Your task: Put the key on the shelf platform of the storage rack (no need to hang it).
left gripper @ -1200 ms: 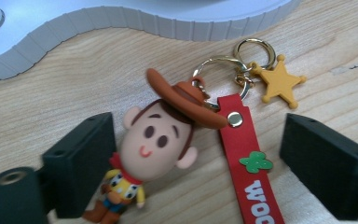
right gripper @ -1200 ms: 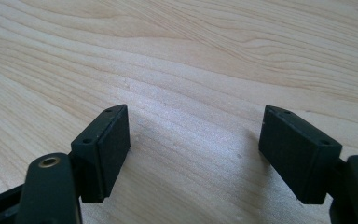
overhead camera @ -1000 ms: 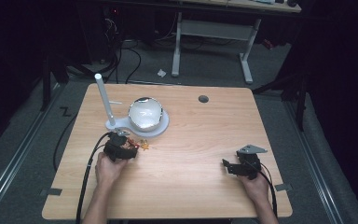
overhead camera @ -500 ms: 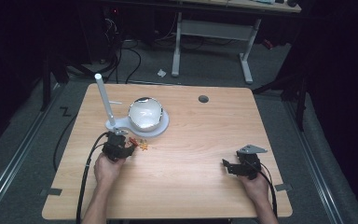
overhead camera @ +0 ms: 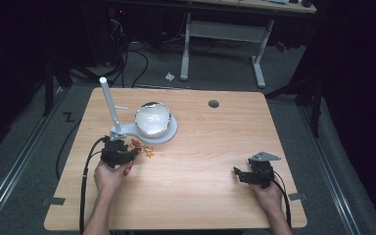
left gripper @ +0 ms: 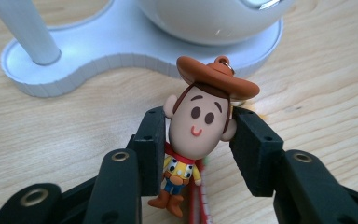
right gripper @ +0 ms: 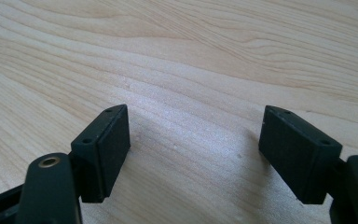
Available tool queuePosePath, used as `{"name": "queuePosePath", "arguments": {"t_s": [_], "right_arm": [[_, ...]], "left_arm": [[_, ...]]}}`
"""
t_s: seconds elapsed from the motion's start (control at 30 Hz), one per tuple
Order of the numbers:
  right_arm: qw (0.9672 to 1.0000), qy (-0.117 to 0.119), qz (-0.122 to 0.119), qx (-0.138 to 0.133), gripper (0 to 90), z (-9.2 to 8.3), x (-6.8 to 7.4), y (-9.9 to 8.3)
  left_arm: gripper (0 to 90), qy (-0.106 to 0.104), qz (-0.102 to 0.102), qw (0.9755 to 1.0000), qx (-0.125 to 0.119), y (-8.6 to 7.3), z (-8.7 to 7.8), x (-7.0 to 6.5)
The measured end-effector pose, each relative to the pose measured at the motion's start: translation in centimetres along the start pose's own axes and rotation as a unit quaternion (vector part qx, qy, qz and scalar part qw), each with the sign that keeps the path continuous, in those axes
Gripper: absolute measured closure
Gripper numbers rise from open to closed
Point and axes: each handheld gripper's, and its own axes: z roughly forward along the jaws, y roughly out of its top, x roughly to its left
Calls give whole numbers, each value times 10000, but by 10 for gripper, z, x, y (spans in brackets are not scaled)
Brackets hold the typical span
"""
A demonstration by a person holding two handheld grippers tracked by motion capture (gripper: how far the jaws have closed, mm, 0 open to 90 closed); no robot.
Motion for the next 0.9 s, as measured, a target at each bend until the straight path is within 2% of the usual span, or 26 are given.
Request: {"name": "queuePosePath", "arguments": {"t_s": [0.2, 0.37, 0.5, 0.63, 0.7, 0.9], "right_arm": [[10000, -1, -1, 0, 246, 0, 0, 0], [10000, 0, 0, -1, 246, 0, 0, 0], [10000, 0, 0, 0, 246, 0, 0, 0], [10000, 1, 0, -1, 246, 0, 0, 0], [10000, 1, 1, 0, 246, 0, 0, 0], [10000, 0, 0, 0, 246, 0, 0, 0]], "left_arm": [[573, -115, -147, 9993, -329, 5, -19, 1], [574, -160, -215, 9984, -490, 12, -35, 1], [574, -253, -295, 9969, -684, 17, -50, 0], [575, -321, -313, 9962, -748, 22, -61, -1], [575, -341, -260, 9961, -771, 25, -67, -3], [575, -475, -271, 9948, -857, 32, -77, -7]]}}
